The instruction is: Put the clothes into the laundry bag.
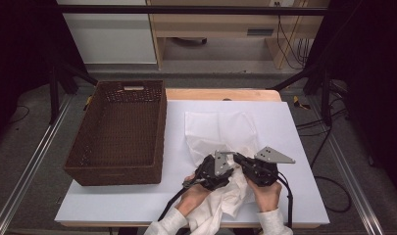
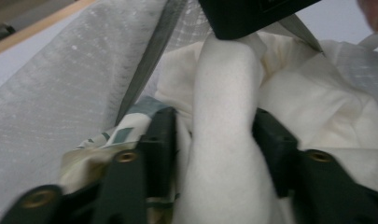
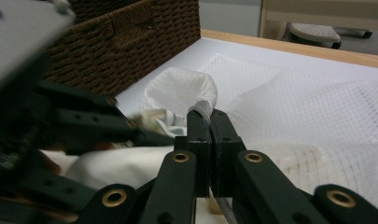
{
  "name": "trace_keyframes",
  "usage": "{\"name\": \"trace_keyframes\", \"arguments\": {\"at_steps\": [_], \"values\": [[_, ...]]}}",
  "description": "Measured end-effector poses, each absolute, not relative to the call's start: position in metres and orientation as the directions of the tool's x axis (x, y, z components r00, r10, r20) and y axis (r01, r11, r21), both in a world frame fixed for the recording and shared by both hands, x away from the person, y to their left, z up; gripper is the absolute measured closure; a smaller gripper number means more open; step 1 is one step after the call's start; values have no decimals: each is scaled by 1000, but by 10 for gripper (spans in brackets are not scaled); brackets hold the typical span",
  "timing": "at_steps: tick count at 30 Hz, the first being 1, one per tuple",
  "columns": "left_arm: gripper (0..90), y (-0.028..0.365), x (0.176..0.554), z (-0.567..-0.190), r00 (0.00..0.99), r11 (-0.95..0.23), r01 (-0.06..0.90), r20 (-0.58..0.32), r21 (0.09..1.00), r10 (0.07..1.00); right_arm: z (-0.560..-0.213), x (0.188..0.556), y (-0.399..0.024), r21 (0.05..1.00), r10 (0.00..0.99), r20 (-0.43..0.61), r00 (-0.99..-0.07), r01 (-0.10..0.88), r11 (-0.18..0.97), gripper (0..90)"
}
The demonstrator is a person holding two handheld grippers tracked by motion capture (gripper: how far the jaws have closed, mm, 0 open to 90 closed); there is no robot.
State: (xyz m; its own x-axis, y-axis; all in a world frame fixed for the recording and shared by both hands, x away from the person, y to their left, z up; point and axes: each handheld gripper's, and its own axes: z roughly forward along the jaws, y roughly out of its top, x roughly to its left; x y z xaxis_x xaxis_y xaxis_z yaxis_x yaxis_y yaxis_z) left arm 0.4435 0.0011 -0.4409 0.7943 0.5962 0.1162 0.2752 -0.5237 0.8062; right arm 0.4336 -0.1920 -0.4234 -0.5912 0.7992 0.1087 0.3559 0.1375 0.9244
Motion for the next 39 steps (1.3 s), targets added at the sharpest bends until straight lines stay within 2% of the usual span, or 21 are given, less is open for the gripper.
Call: {"name": "trace_keyframes", "arguments": {"at_steps": [2, 7, 11, 14, 15, 16, 17, 18, 19, 24, 31, 39], "values": [[311, 13, 439, -432, 787, -510, 279, 111, 814, 607, -424, 434, -194, 924, 804, 102, -585, 356, 142, 886], [205, 43, 436, -420, 757, -493, 274, 132, 826, 640, -426, 434, -193, 921, 806, 97, -584, 359, 150, 885], [159, 48, 455, -441, 765, -496, 360, 53, 790, 641, -427, 435, -190, 919, 804, 90, -588, 361, 161, 885], [168, 49, 467, -456, 777, -451, 424, -61, 785, 626, -428, 435, -189, 916, 802, 90, -590, 366, 166, 885], [283, 51, 469, -457, 784, -437, 442, -100, 783, 613, -428, 436, -189, 914, 803, 90, -590, 370, 169, 885], [283, 52, 470, -458, 788, -437, 445, -110, 781, 606, -428, 436, -189, 914, 803, 90, -590, 370, 169, 885], [338, 53, 469, -458, 791, -443, 444, -109, 779, 603, -429, 436, -189, 914, 801, 93, -592, 369, 166, 885], [474, 53, 466, -458, 798, -453, 431, -95, 780, 595, -429, 437, -189, 913, 802, 94, -590, 372, 167, 885], [648, 52, 461, -457, 800, -455, 406, -67, 792, 596, -430, 437, -188, 912, 801, 93, -591, 373, 169, 885], [733, 45, 440, -447, 807, -442, 330, -7, 834, 590, -430, 437, -189, 912, 806, 93, -584, 375, 166, 886], [738, 25, 420, -431, 832, -476, 244, 70, 845, 550, -428, 436, -191, 918, 805, 103, -584, 367, 149, 889], [737, 3, 446, -442, 790, -524, 290, 110, 801, 604, -420, 430, -192, 939, 777, 112, -619, 321, 120, 889]]}}
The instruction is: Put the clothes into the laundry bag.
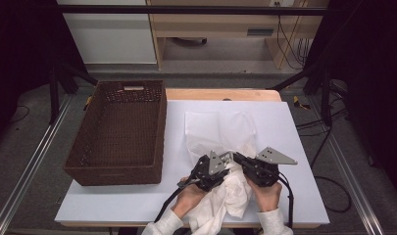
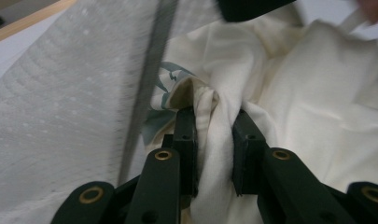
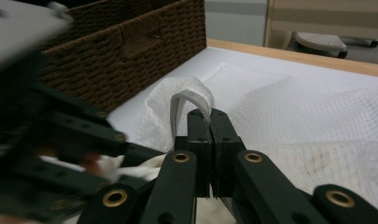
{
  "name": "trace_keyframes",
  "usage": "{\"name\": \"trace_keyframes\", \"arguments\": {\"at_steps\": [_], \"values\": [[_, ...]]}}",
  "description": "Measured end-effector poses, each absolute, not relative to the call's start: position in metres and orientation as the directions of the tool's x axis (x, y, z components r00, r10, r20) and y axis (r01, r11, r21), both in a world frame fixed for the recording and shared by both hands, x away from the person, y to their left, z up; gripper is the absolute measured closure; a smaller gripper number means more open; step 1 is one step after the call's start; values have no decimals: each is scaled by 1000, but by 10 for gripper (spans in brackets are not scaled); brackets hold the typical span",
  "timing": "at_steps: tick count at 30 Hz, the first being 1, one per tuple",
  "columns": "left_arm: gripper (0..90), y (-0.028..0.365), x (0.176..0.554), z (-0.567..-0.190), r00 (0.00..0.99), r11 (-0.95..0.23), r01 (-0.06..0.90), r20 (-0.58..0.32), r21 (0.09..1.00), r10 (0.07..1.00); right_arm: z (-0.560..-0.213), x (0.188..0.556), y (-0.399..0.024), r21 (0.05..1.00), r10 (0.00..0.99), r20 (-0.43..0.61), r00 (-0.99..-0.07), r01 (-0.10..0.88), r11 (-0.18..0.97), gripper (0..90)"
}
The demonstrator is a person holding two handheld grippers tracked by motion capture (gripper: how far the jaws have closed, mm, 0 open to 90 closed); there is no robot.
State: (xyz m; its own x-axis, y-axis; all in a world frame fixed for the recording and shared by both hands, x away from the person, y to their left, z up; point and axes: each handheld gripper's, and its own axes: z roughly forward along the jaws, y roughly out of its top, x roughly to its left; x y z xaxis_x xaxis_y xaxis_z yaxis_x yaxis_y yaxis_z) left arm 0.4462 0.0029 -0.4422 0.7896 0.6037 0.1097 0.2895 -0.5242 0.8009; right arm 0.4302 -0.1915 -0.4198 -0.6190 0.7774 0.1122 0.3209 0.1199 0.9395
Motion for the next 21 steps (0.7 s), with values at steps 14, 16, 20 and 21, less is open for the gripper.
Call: {"name": "trace_keyframes", "arguments": {"at_steps": [14, 16, 20, 21], "values": [[303, 32, 437, -431, 806, -425, 331, -19, 842, 591, -427, 433, -197, 921, 798, 99, -595, 358, 152, 887], [246, 35, 428, -429, 830, -422, 331, -48, 844, 555, -428, 433, -197, 921, 798, 95, -596, 356, 157, 887], [181, 22, 417, -444, 850, -479, 327, -32, 814, 525, -428, 433, -195, 920, 798, 92, -596, 358, 161, 887], [171, 17, 416, -450, 851, -506, 324, -13, 800, 524, -429, 433, -195, 920, 798, 93, -596, 358, 161, 886]]}}
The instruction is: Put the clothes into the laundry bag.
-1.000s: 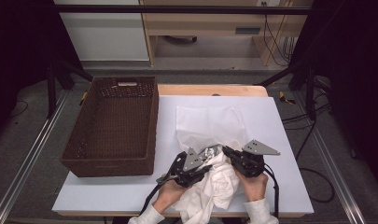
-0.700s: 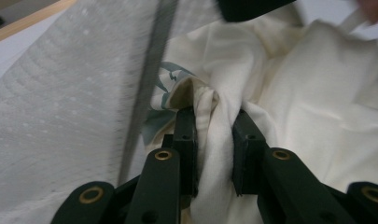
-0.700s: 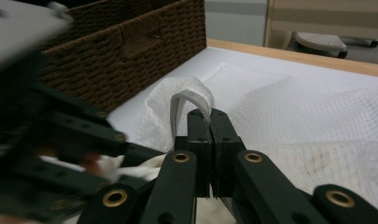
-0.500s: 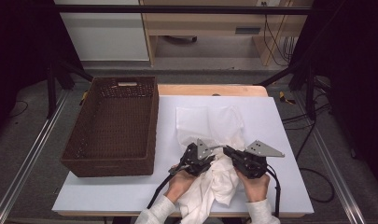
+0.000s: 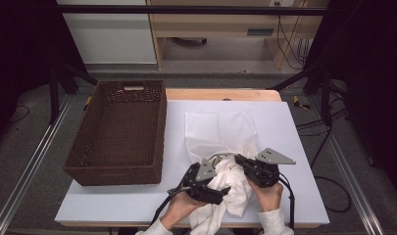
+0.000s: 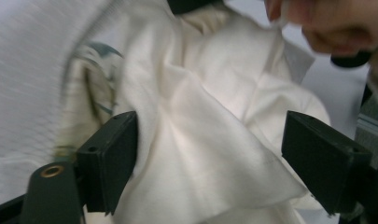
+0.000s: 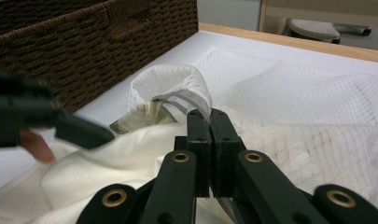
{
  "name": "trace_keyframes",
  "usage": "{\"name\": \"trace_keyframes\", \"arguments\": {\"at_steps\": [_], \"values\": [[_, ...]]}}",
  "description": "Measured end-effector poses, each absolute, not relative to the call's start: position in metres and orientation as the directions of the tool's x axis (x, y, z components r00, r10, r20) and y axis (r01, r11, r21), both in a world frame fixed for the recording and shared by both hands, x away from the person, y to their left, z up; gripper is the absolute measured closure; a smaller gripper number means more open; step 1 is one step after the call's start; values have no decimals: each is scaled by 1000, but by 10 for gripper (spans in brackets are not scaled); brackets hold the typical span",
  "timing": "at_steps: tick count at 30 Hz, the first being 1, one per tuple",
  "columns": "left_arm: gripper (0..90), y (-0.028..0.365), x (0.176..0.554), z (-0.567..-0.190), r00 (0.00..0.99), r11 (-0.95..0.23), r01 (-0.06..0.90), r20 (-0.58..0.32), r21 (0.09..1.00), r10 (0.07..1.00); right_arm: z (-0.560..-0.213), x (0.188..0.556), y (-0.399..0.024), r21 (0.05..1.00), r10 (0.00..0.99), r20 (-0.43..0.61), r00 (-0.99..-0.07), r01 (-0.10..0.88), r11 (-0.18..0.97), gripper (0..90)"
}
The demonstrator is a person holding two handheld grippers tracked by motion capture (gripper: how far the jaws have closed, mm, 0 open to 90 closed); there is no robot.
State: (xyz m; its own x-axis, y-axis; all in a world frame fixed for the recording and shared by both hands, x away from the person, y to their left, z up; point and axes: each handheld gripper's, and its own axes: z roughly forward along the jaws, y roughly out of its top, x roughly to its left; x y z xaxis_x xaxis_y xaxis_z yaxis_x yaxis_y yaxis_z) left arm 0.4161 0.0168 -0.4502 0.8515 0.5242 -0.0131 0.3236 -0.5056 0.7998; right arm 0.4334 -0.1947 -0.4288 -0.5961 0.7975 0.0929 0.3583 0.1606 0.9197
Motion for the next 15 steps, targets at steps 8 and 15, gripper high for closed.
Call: {"name": "trace_keyframes", "arguments": {"at_steps": [8, 15], "values": [[382, -5, 410, -470, 798, -572, 290, 136, 768, 587, -432, 435, -194, 913, 797, 100, -596, 373, 165, 887], [640, 3, 411, -460, 786, -522, 299, 104, 798, 609, -432, 435, -195, 913, 798, 100, -595, 374, 165, 887]]}}
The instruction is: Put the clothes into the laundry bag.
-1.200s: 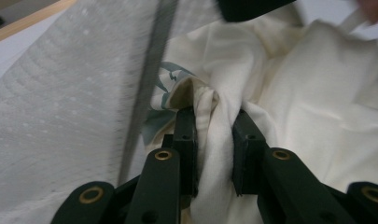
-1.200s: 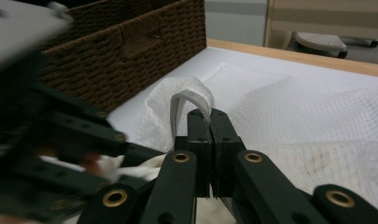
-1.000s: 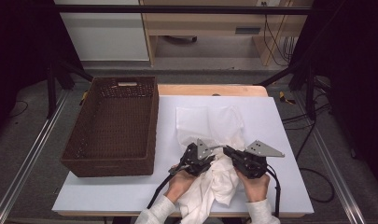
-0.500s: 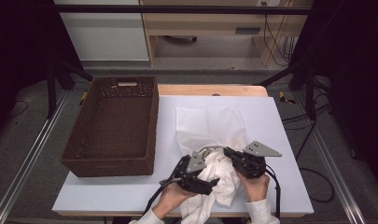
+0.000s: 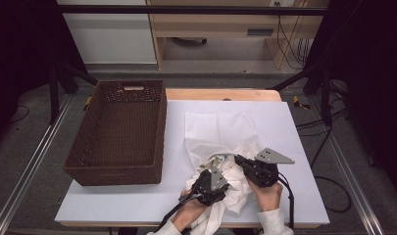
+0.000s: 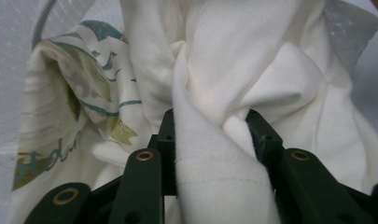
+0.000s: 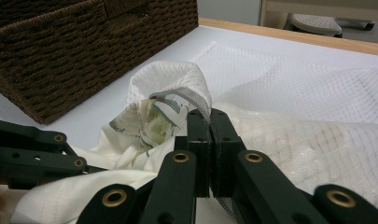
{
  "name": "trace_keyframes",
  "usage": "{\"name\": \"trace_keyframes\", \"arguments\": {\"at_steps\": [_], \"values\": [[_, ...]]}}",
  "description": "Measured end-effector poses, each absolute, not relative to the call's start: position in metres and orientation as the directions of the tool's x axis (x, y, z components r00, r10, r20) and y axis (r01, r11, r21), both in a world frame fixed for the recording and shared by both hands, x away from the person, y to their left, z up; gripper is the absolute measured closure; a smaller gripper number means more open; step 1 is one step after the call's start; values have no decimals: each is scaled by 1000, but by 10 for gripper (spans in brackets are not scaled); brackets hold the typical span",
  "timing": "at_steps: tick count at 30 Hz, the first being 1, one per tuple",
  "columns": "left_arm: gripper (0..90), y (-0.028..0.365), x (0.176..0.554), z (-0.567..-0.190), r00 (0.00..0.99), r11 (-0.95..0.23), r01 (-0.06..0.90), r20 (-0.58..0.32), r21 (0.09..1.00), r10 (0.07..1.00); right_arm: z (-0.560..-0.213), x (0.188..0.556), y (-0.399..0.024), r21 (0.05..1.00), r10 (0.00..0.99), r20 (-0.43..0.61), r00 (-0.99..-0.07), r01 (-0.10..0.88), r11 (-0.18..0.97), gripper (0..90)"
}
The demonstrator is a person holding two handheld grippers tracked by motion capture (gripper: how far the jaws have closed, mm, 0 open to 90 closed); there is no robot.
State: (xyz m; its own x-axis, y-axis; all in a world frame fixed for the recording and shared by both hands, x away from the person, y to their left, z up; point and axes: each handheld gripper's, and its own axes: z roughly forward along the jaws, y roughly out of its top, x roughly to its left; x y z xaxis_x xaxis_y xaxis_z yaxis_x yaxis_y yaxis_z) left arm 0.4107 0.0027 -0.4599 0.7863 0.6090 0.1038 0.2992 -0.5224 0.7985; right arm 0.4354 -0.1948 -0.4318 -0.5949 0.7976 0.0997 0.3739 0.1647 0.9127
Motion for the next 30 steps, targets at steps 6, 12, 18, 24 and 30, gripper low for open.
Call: {"name": "trace_keyframes", "arguments": {"at_steps": [6, 12, 18, 24, 30], "values": [[654, 5, 418, -438, 763, -505, 282, 128, 816, 634, -426, 432, -199, 921, 799, 103, -593, 360, 148, 888], [651, -4, 445, -444, 710, -494, 317, 143, 810, 690, -423, 429, -197, 925, 798, 101, -595, 351, 145, 888], [604, -3, 460, -460, 702, -473, 311, 136, 824, 699, -428, 432, -194, 918, 795, 104, -597, 366, 155, 888], [314, 15, 447, -449, 755, -478, 347, 62, 807, 653, -430, 433, -196, 916, 802, 97, -590, 367, 160, 887], [263, 51, 424, -450, 758, -430, 383, -12, 818, 652, -430, 433, -194, 915, 809, 91, -581, 370, 163, 888]]}}
